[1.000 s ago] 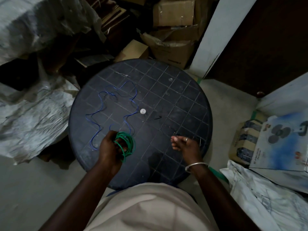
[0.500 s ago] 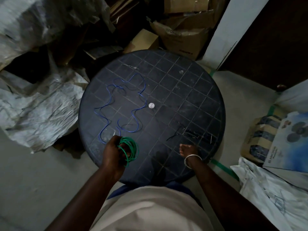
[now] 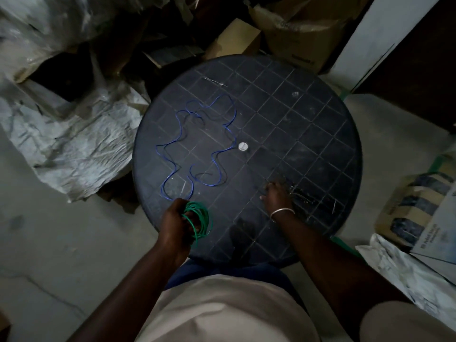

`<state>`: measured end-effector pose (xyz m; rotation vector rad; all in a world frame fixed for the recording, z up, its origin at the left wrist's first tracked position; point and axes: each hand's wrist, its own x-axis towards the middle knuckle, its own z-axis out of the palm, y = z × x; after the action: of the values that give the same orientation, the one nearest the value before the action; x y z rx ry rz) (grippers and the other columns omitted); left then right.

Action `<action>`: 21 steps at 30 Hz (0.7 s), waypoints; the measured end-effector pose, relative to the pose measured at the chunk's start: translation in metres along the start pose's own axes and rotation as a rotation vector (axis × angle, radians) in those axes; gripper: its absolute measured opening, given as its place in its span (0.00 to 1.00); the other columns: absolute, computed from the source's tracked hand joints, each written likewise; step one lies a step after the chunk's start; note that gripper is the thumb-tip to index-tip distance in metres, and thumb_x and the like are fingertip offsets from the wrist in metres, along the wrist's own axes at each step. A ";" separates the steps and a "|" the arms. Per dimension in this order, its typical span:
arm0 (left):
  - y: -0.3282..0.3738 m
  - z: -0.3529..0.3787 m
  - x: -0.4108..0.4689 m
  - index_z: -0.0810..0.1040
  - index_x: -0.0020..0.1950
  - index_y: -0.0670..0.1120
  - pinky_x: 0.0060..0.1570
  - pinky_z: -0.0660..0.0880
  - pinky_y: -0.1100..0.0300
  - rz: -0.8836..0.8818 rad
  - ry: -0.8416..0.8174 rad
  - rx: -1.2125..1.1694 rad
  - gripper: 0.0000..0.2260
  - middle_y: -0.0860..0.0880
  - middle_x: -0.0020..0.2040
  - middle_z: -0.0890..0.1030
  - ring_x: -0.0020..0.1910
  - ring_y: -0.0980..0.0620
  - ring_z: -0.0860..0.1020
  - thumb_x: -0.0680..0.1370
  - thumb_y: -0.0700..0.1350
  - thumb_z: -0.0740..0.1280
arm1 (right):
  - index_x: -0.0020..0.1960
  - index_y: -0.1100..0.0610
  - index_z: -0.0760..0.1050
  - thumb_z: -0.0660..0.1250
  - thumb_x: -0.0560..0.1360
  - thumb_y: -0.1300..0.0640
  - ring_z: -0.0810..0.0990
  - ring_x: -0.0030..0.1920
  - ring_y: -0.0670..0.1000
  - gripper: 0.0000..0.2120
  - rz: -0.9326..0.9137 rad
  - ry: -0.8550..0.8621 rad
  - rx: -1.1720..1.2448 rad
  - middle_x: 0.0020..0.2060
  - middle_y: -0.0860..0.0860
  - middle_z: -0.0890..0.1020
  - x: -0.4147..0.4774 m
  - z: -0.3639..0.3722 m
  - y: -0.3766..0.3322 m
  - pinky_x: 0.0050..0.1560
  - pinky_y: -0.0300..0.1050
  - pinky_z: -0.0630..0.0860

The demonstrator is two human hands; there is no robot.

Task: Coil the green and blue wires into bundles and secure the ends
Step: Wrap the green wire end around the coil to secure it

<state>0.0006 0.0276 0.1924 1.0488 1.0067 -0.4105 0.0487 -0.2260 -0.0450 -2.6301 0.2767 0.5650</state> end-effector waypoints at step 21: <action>0.000 -0.002 0.023 0.67 0.27 0.50 0.26 0.62 0.63 -0.072 -0.019 -0.020 0.19 0.53 0.21 0.66 0.19 0.55 0.64 0.79 0.48 0.58 | 0.49 0.63 0.81 0.65 0.75 0.60 0.76 0.60 0.61 0.08 -0.233 -0.060 -0.310 0.60 0.63 0.77 -0.005 -0.030 0.055 0.59 0.52 0.76</action>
<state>0.0114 0.0330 0.1728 0.9914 1.0319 -0.4671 0.0391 -0.2884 -0.0383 -2.8787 -0.1481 0.6491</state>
